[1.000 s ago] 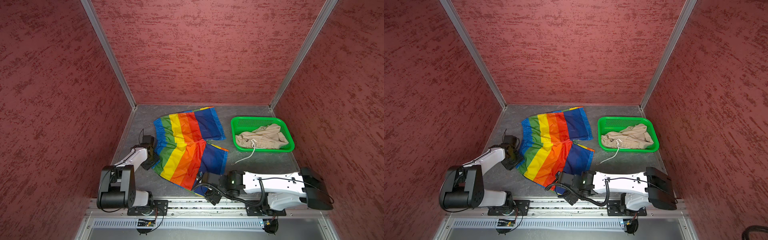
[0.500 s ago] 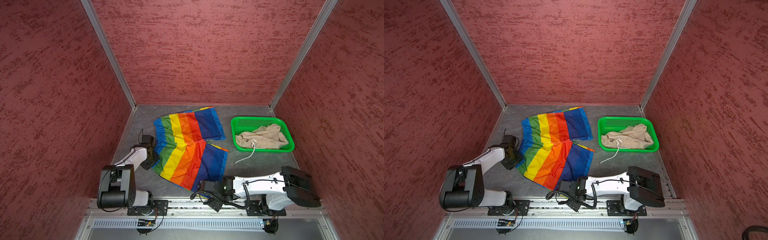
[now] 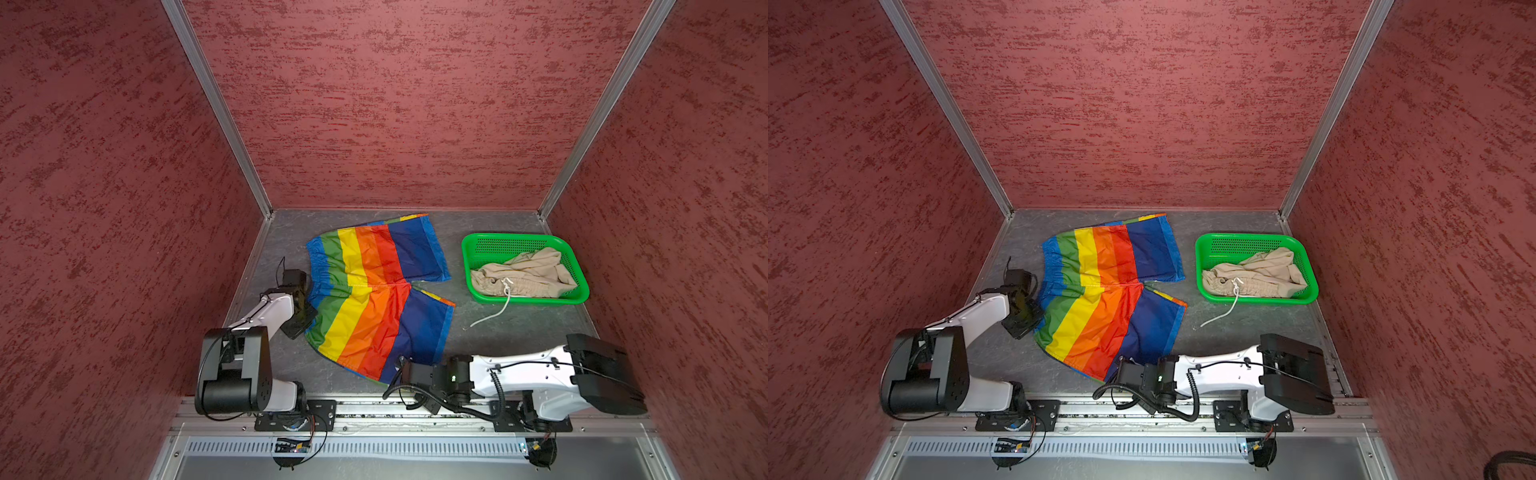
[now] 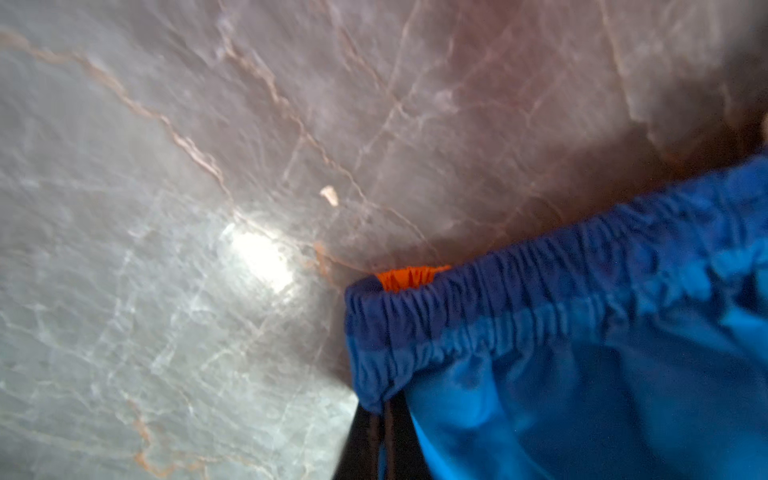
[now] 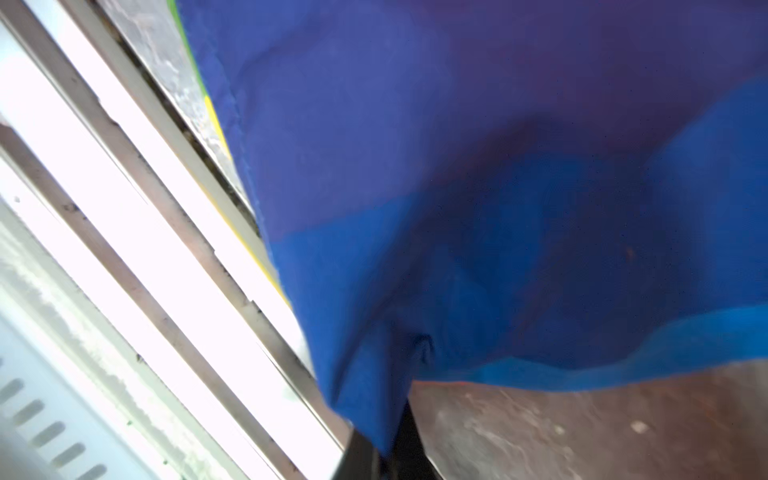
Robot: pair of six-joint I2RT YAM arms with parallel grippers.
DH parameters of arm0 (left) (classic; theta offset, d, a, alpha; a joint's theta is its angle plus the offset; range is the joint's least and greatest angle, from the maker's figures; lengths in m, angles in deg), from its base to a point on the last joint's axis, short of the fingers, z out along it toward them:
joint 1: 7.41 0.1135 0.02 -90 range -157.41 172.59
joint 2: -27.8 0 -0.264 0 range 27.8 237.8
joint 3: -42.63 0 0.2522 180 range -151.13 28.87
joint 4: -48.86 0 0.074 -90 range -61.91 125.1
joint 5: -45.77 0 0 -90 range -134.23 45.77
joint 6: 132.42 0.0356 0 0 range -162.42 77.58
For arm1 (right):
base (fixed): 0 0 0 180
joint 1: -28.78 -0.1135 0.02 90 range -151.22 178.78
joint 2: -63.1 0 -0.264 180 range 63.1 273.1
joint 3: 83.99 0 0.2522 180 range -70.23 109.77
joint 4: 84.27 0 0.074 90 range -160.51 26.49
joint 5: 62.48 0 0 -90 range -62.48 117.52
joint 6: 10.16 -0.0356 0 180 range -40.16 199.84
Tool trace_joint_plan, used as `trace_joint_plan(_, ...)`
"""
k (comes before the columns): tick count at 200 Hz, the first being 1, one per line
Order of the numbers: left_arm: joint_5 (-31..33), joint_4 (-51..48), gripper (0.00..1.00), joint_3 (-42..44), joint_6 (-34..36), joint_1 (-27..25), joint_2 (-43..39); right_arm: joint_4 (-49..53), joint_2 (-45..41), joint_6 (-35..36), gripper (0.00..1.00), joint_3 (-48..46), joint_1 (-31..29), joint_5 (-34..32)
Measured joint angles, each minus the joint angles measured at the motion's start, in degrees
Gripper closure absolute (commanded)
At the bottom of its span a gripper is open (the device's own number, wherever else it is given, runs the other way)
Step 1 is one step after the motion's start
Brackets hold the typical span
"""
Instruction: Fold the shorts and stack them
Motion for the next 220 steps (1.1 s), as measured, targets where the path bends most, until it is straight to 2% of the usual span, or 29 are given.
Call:
trace_joint_plan(22,-1.05,-2.03,1.00,0.00,0.00,0.02,-2.38,1.27,-7.13,0.04,1.00,0.63,1.62,-1.53)
trace_joint_plan(42,-1.62,-6.47,1.00,-1.22,0.00,-0.09,-8.70,2.86,-13.11,0.04,1.00,2.97,3.69,-3.58)
trace_joint_plan(91,-0.76,-17.11,1.00,-13.66,0.00,-0.96,-25.03,6.75,-24.30,-1.07,1.00,8.66,8.04,-11.61)
trace_joint_plan(138,-1.33,-24.28,1.00,-19.80,-0.20,-1.38,-29.09,10.67,-31.98,-6.29,1.00,9.68,9.03,-18.49)
trace_joint_plan(163,-2.19,-27.12,1.00,-22.14,-0.24,-1.44,-29.55,11.63,-31.47,-6.73,1.00,13.60,9.29,-22.01)
trace_joint_plan(183,-2.32,-27.80,1.00,-25.38,-0.24,-1.44,-28.76,10.84,-28.24,-4.00,1.00,18.40,10.71,-24.96)
trace_joint_plan(220,-2.71,-27.19,1.00,-29.73,-0.17,-1.20,-25.75,4.90,-17.92,4.63,1.00,26.77,20.81,-26.25)
